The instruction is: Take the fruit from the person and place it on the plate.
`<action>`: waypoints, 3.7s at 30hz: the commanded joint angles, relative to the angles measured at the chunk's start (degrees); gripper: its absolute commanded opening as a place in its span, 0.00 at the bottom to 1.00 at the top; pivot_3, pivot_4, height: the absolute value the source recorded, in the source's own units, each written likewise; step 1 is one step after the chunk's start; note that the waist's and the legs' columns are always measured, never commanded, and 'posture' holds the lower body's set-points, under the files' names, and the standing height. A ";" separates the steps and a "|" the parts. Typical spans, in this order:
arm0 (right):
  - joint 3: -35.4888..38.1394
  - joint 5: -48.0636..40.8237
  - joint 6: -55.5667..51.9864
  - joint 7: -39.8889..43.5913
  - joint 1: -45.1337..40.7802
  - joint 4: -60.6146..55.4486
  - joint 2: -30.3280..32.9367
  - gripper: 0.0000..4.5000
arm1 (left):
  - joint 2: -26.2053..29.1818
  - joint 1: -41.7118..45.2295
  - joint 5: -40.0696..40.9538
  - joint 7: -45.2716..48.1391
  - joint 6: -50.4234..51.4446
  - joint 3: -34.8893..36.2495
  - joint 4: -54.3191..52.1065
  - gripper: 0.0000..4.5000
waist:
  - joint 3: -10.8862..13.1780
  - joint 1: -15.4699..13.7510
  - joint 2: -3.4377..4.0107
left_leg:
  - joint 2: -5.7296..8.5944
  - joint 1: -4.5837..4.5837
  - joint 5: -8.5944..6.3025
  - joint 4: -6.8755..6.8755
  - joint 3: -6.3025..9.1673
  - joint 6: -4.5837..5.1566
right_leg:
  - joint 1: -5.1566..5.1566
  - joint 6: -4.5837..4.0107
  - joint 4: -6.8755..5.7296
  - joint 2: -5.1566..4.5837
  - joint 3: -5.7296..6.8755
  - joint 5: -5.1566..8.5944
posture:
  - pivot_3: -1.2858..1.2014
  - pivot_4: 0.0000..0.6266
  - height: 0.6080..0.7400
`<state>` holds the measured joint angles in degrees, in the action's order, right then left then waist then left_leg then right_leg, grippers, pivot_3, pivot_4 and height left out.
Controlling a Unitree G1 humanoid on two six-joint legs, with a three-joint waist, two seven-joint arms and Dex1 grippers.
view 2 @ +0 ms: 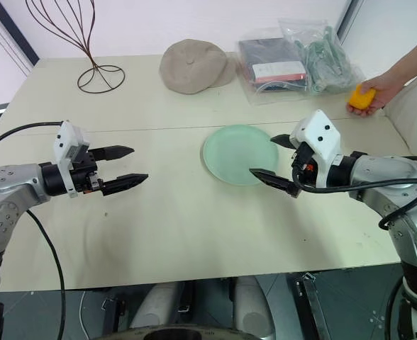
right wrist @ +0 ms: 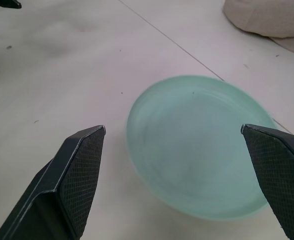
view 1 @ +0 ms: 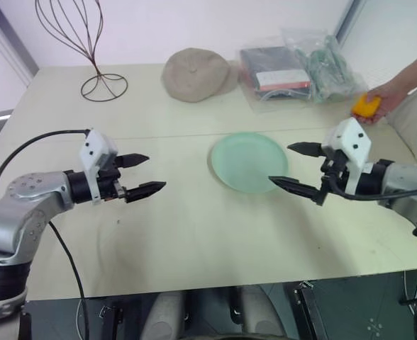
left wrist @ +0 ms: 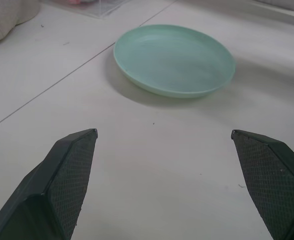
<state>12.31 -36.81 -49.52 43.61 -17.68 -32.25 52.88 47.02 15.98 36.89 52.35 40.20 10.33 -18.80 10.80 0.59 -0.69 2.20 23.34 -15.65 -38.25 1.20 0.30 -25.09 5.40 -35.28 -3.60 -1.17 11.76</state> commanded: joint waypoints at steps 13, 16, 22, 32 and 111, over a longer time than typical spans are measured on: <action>5.60 -1.58 0.10 -0.38 2.33 -2.39 1.79 0.99 | -0.73 1.65 0.14 -0.07 -1.73 0.56 0.03 1.00 | 0.00 -0.02 0.00 | 0.00 -0.02 0.00 -0.02 0.00 0.00 | 0.03 0.00 -0.02 0.00 0.00 0.00 | 0.52 0.24 1.00; 5.73 -1.73 -0.12 -0.88 2.48 -2.69 1.64 0.99 | -0.88 2.07 -0.21 -0.01 -2.03 0.35 0.57 1.00 | 0.00 -0.02 0.00 | 0.00 -0.03 0.00 -0.02 0.00 0.00 | 0.04 0.00 -0.02 0.00 0.00 0.00 | 0.52 0.24 1.00; 5.54 -2.11 -0.32 -1.88 2.47 -3.12 1.50 0.99 | -0.98 2.48 -0.52 0.02 -2.48 0.11 1.13 1.00 | 0.00 -0.02 -0.01 | 0.00 -0.06 0.00 -0.03 0.00 0.00 | 0.09 0.00 -0.01 0.01 0.00 0.00 | 0.52 0.24 1.00; 5.34 -2.36 0.08 -2.41 2.67 -3.00 1.55 0.99 | -1.39 3.36 -0.49 -0.20 -2.63 -0.18 1.47 1.00 | -0.01 -0.03 -0.01 | 0.00 -0.07 0.00 -0.04 0.00 0.00 | 0.10 0.00 -0.01 0.01 0.00 0.00 | 0.52 0.24 1.00; 3.82 -3.05 1.01 -5.04 1.61 -3.85 0.63 1.00 | -19.23 20.92 -35.23 -30.65 -56.15 -4.54 23.22 0.49 | -0.06 -1.33 -0.08 | 0.05 -0.16 0.00 -0.13 -0.01 0.00 | 0.24 0.05 -0.04 0.07 0.04 -0.04 | 0.52 0.24 1.00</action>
<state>14.67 -39.53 -49.47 38.76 -15.69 -34.27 53.58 27.63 35.70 1.73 22.05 -14.75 5.28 5.30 10.74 -0.74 -0.77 2.25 23.18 -15.64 -38.39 1.19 0.31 -24.84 5.45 -35.33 -3.52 -1.13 11.72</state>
